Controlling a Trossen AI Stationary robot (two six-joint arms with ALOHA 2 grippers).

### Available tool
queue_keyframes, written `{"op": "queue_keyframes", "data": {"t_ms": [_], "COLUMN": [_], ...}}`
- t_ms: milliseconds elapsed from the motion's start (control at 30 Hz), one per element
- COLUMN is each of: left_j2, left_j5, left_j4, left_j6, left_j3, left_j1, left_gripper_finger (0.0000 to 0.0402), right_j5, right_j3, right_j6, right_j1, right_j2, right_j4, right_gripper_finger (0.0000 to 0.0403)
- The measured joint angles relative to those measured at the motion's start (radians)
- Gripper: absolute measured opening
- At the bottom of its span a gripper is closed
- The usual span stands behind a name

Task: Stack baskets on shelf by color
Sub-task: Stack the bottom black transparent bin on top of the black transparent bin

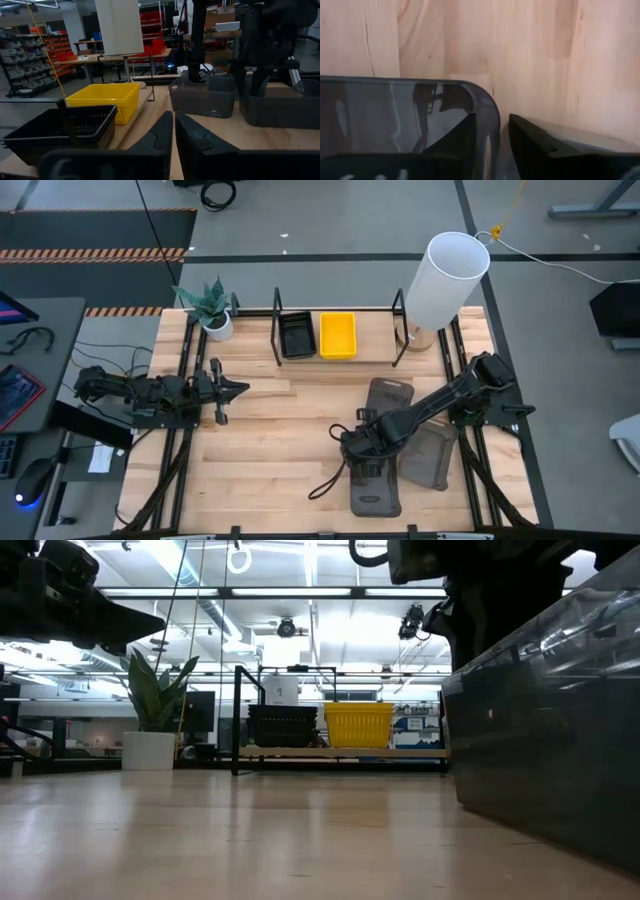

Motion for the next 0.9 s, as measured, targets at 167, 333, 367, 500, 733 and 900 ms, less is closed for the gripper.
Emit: {"op": "queue_keyframes", "data": {"t_ms": [167,333,367,500,733,900], "left_j2": [0.0,0.0,0.0,0.0,0.0,0.0], "left_j5": [0.0,0.0,0.0,0.0,0.0,0.0], "left_j4": [0.005,0.0,0.0,0.0,0.0,0.0], "left_j6": [0.0,0.0,0.0,0.0,0.0,0.0], "left_j3": [0.0,0.0,0.0,0.0,0.0,0.0], "left_j1": [0.0,0.0,0.0,0.0,0.0,0.0], "left_gripper_finger": [0.0018,0.0024,0.0026,0.0032,0.003,0.0023], "right_j5": [-0.023,-0.062,-0.065,-0.083,-0.079,-0.079], "right_j3": [-0.005,-0.004,-0.003,0.036,0.168,0.278], "right_j6": [0.003,0.011,0.022,0.033,0.037,0.037], "right_j1": [0.0,0.0,0.0,-0.006,-0.009,-0.01], "right_j2": [0.01,0.015,0.015,0.016,0.017,0.016], "right_j4": [0.006,0.023,0.022,-0.011,-0.134,-0.23], "right_gripper_finger": [0.0057,0.001,0.0012,0.0008,0.0005,0.0004]}}
